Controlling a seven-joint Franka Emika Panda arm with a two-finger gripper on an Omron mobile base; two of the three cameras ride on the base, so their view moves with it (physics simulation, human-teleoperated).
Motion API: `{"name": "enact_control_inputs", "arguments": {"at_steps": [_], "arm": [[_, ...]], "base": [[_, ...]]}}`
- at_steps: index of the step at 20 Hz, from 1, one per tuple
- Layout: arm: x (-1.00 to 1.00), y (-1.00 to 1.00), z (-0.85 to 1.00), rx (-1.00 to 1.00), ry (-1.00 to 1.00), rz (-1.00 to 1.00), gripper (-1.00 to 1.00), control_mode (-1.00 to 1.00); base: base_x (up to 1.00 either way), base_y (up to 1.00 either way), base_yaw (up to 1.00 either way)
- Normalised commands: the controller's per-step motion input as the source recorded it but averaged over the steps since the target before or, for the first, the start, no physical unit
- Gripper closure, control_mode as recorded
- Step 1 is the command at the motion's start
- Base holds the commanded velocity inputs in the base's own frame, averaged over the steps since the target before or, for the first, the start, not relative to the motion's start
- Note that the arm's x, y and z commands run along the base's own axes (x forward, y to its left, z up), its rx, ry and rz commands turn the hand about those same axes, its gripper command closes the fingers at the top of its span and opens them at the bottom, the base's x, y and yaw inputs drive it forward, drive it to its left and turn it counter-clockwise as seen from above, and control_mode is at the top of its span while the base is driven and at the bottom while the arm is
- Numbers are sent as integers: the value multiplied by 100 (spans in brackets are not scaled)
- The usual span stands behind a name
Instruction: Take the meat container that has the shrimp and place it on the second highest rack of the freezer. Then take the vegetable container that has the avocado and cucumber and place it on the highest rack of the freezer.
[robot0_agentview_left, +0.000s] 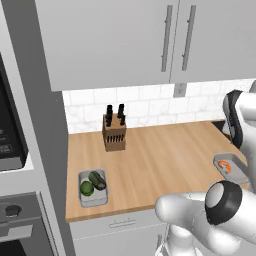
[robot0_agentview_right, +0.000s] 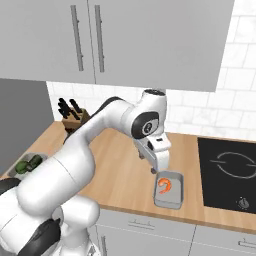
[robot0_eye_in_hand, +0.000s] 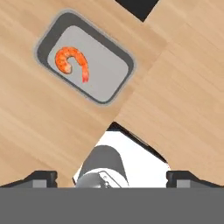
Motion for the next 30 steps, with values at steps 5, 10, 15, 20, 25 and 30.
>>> {"name": "enact_control_inputs", "arguments": {"at_steps": [5,10,15,20,25,30], "arm": [[-26,-92,-54,8,14,-42,-100,-100],[0,-48,-68,5,2,-28,-100,-100],[1,-20,-65,1,-1,-19,-100,-100],[16,-5,-47,1,0,-18,-100,-100],[19,0,-41,0,0,-16,-100,-100],[19,0,-41,0,0,-12,-100,-100]], "base": [[0,0,0],[0,0,0],[0,0,0],[0,0,0],[0,0,0],[0,0,0]]}}
